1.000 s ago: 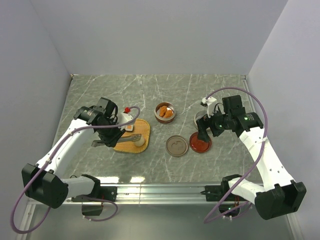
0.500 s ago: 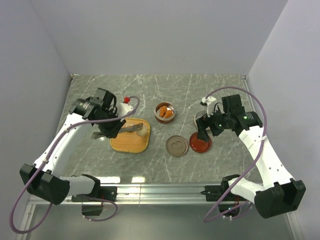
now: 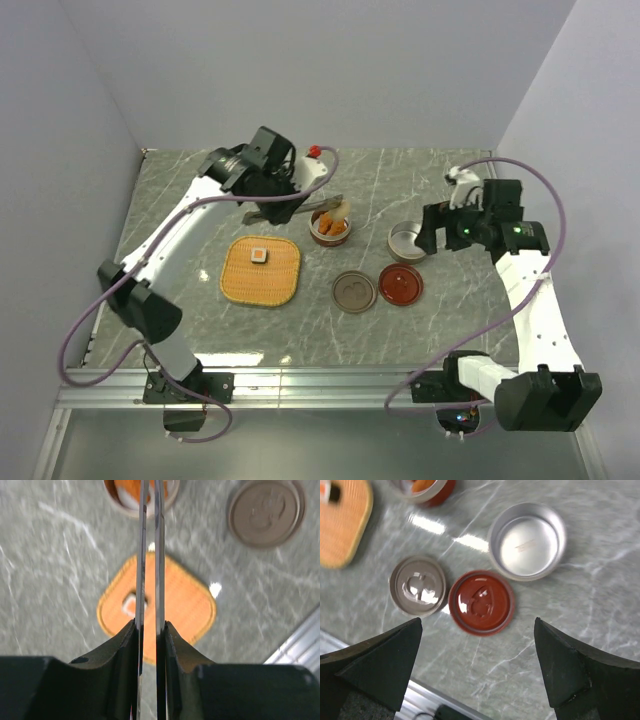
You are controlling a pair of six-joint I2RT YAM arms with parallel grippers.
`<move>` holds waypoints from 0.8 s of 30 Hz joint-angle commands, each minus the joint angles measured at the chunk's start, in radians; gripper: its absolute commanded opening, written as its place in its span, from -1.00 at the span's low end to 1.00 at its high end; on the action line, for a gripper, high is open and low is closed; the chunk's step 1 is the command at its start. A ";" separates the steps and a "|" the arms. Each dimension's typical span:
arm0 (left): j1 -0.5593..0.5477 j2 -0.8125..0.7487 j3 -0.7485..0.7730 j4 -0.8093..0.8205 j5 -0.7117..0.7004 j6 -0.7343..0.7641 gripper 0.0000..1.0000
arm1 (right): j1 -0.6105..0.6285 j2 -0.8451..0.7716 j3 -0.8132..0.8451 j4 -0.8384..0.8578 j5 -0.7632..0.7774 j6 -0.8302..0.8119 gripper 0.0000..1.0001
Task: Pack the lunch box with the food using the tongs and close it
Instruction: Place the food into the lunch box
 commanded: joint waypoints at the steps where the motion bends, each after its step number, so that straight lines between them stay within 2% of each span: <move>1: -0.052 0.064 0.138 0.076 -0.005 -0.056 -0.99 | -0.101 0.005 0.046 0.072 -0.070 0.084 0.99; 6: -0.132 0.199 0.235 0.133 0.038 -0.089 -0.99 | -0.227 0.028 0.035 0.094 -0.144 0.126 0.99; 11: -0.185 0.311 0.322 0.189 0.024 -0.111 -0.99 | -0.314 0.045 0.035 0.140 -0.219 0.212 0.99; 15: -0.233 0.385 0.360 0.237 0.019 -0.132 -0.99 | -0.395 0.063 0.058 0.134 -0.245 0.212 0.99; 24: -0.297 0.463 0.342 0.271 0.000 -0.161 -0.98 | -0.422 0.075 0.054 0.132 -0.291 0.213 1.00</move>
